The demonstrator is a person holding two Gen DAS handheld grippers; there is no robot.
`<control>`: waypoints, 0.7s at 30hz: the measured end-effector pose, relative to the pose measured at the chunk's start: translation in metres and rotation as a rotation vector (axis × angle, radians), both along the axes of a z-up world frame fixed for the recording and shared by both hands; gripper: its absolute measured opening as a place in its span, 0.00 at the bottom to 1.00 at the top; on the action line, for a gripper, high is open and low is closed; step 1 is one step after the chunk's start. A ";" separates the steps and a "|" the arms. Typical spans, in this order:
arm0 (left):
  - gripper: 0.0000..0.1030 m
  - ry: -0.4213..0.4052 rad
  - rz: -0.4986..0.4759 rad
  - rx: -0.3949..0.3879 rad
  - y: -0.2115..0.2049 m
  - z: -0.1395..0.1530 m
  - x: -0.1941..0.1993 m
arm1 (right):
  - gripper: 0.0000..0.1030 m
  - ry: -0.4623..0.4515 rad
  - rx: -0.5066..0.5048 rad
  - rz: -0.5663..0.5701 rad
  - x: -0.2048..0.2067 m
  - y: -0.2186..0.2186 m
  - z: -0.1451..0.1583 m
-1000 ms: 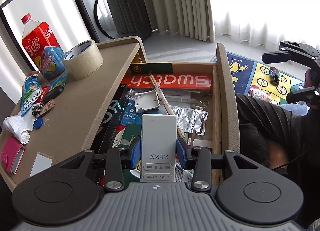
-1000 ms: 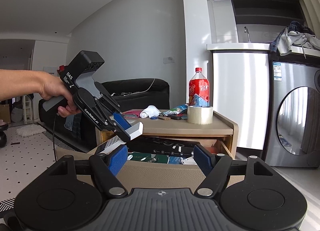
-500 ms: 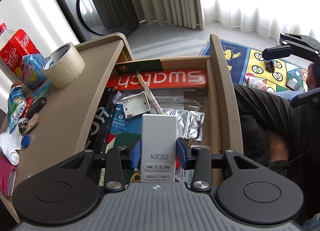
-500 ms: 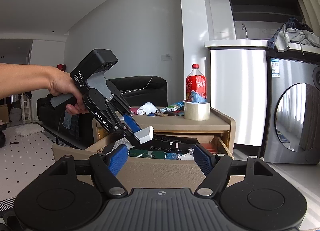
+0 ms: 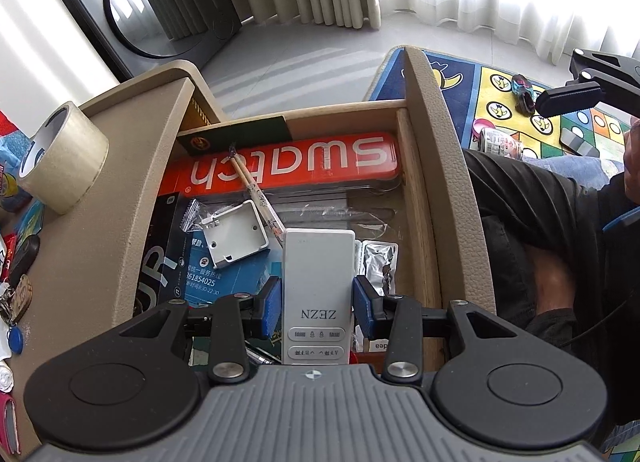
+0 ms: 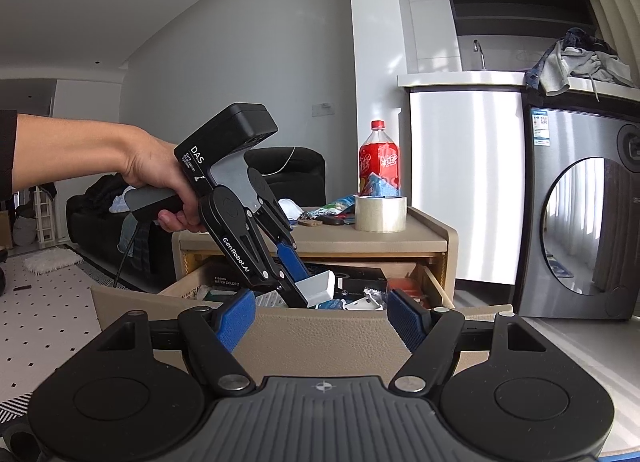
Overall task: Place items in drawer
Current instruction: 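Lower the held white remote into the open drawer with the left gripper, then open the left gripper to release the remote onto the drawer contents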
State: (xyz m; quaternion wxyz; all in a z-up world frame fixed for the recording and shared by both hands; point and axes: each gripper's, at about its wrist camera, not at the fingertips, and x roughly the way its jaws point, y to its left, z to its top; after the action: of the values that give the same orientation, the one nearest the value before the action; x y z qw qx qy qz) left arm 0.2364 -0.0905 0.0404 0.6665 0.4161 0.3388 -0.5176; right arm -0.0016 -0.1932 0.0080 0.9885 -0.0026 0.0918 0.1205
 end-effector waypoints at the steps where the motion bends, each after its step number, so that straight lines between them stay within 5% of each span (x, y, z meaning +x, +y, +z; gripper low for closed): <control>1: 0.41 0.003 -0.003 0.009 -0.003 -0.002 0.001 | 0.74 0.000 0.001 -0.003 0.000 -0.001 0.000; 21: 0.41 -0.002 0.003 0.070 -0.016 -0.029 0.001 | 0.74 0.013 -0.001 -0.011 0.002 -0.002 -0.003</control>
State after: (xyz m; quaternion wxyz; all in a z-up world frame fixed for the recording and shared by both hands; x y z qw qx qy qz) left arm 0.2377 -0.1064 0.0113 0.6527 0.4389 0.3567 -0.5042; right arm 0.0006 -0.1951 0.0051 0.9885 -0.0020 0.0984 0.1150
